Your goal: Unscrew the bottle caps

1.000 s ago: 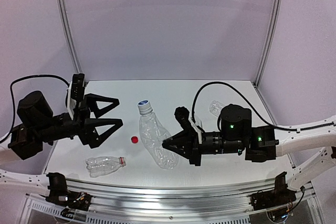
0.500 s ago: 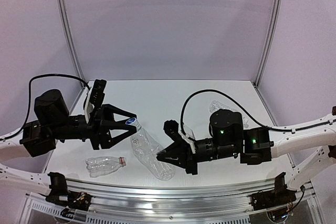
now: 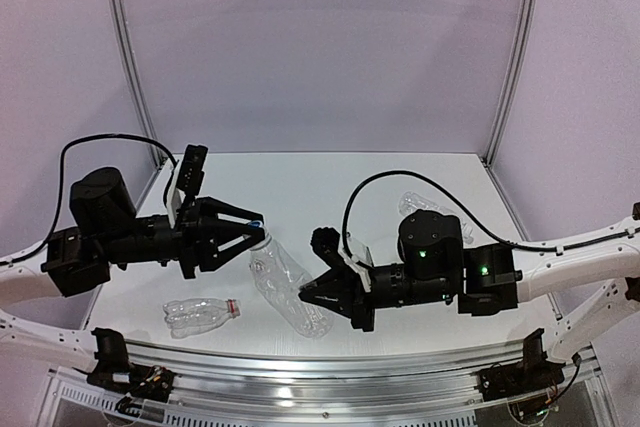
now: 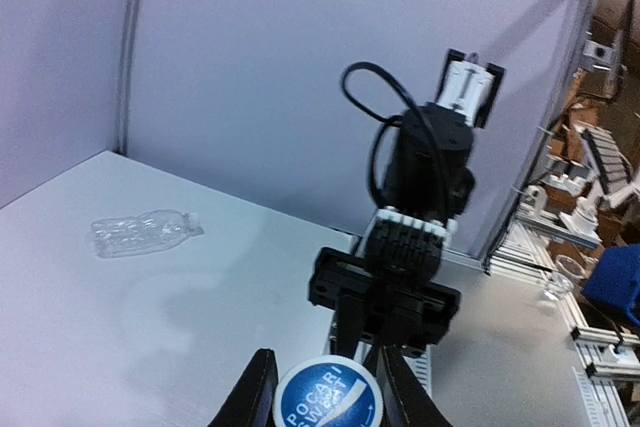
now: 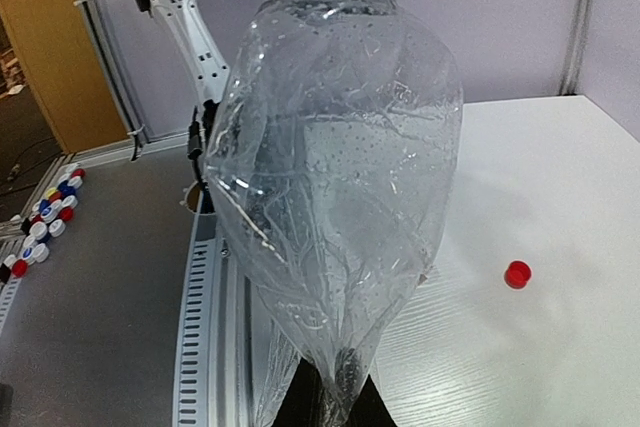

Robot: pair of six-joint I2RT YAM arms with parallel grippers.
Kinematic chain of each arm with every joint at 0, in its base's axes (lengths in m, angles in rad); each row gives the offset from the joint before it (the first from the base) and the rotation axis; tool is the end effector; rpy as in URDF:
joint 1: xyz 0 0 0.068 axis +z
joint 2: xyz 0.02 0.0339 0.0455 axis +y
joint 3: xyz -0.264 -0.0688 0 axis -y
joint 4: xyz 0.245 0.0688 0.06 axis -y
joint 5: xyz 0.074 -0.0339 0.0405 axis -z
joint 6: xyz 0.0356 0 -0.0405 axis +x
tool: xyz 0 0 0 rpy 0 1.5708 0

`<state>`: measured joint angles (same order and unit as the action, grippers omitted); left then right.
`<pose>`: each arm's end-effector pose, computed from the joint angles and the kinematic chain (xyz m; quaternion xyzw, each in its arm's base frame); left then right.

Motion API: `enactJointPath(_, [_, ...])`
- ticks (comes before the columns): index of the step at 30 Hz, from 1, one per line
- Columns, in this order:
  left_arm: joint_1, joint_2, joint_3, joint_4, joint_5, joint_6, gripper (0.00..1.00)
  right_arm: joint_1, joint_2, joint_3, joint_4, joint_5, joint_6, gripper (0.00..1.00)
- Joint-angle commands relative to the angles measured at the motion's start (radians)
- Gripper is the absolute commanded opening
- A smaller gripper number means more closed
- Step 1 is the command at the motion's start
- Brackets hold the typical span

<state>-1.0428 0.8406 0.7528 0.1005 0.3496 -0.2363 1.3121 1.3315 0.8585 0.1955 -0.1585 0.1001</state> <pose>0.0906 -0.1795 0.3498 0.3853 0.5878 -0.5163 0.4893 0.0733 0.2990 0.2819 -0.4924 0.6268 0.4378 0.4160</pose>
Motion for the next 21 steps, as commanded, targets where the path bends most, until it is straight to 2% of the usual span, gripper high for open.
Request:
enactJointPath(1, [0.000,0.032,0.042,-0.022,-0.215,-0.110,0.01,0.012,0.033,0.057,-0.086,0.364,0.027,0.00])
enactJointPath(2, [0.000,0.044,0.040,-0.026,-0.294,-0.149,0.00,0.012,0.047,0.065,-0.100,0.485,0.031,0.00])
enactJointPath(5, [-0.003,0.091,0.040,-0.043,-0.477,-0.231,0.00,0.012,0.086,0.085,-0.123,0.618,0.038,0.00])
enactJointPath(8, [-0.024,0.137,0.047,-0.047,-0.595,-0.248,0.00,0.013,0.104,0.102,-0.141,0.626,0.044,0.00])
enactJointPath(12, [-0.031,0.158,0.046,-0.021,-0.599,-0.249,0.04,0.013,0.096,0.099,-0.141,0.605,0.042,0.00])
enactJointPath(14, [-0.033,0.148,0.039,-0.007,-0.575,-0.227,0.18,0.013,0.081,0.090,-0.135,0.575,0.041,0.00])
enactJointPath(19, [-0.032,0.054,0.014,-0.017,-0.503,-0.116,0.80,0.013,0.043,0.069,-0.112,0.456,0.035,0.00])
enactJointPath(21, [-0.017,0.003,-0.001,-0.030,-0.454,-0.088,0.94,0.013,0.014,0.039,-0.071,0.329,0.028,0.00])
